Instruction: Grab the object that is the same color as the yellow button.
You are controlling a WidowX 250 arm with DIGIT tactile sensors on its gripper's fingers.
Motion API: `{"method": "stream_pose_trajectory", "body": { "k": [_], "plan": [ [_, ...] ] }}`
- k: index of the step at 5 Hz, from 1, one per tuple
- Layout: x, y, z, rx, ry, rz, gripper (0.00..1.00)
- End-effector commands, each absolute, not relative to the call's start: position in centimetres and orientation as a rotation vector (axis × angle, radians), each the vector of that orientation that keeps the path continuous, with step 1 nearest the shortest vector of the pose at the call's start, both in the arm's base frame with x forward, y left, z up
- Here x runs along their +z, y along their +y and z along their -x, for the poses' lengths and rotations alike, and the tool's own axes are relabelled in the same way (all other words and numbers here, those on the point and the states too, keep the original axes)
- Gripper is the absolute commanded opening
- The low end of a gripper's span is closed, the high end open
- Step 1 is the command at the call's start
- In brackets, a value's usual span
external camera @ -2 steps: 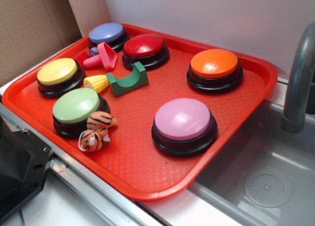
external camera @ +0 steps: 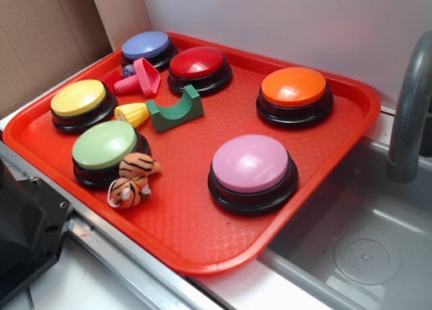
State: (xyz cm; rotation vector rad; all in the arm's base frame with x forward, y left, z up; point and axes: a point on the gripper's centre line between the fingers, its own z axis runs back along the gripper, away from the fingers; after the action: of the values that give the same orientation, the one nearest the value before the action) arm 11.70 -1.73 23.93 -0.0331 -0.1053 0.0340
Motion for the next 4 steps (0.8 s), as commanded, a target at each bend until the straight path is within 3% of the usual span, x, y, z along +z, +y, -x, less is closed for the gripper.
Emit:
{"method": "stream_pose_trajectory", "body": {
  "k": [1,3,4],
  "plan": [
    [20.8,0.4,-14.1,-0.016,-0.139,0.032,1.00],
    [16.2,3.0,-16.9,-0.068,-0.157,-0.049,1.00],
    [12.8,4.7,-18.6,-0.103,-0.157,-0.082,1.00]
  ]
}}
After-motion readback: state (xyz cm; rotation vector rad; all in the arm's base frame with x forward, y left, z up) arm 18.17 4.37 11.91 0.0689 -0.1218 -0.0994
